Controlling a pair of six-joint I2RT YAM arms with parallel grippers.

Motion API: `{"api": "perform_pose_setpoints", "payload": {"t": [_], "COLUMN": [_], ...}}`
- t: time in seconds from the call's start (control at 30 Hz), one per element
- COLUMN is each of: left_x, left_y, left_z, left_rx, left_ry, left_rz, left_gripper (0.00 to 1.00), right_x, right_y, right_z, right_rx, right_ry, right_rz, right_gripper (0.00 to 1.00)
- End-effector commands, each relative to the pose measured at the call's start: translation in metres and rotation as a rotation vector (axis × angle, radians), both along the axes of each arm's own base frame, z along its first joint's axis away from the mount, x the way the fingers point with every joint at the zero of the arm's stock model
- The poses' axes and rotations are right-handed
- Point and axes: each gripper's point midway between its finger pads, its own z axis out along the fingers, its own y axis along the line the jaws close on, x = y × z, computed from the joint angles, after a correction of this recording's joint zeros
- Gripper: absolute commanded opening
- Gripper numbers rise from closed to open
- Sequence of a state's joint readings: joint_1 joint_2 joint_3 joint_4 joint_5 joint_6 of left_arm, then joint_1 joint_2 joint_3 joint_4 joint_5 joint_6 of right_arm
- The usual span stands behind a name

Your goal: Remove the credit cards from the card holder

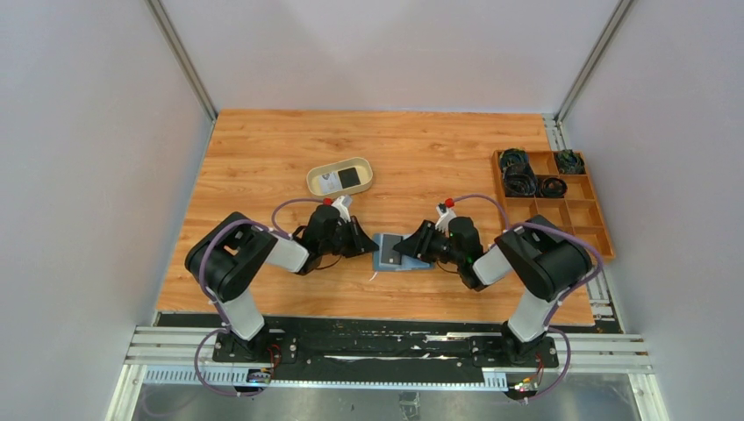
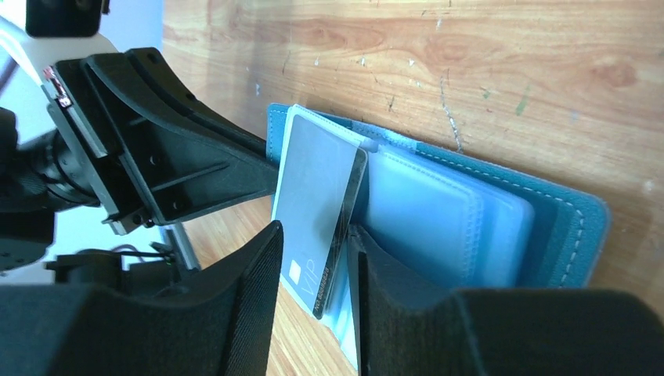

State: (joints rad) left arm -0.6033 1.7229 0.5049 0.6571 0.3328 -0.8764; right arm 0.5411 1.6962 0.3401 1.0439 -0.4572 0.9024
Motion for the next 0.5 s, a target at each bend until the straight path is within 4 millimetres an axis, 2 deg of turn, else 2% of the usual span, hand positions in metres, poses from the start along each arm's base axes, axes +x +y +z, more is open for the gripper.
{"api": "perform_pose_setpoints", "payload": {"t": [0.0,0.2,0.47], "left_x": [-0.026,-0.024,-0.026], "left_y": [0.015,0.012,0.016], "left_z": [-0.043,-0.041,-0.045], "left_rx": [0.142,0.133,0.148], "left_ry": [0.102,0.101,0.106], "left_rz": [-0.042,-0.048,-0.041], "left_gripper": [0.00,0.00,0.00], "right_x": [-0.023,-0.024,-0.024], "right_y": [0.019,0.027,0.040], "right_z": [0.000,0.006,0.043], "right_rx": [0.125,0.165,0.247], "right_ry": [0.070,0.064,-0.033], "right_rz": [0.110,0.140,0.210], "right_gripper": [0.37,0.36,0.41]}}
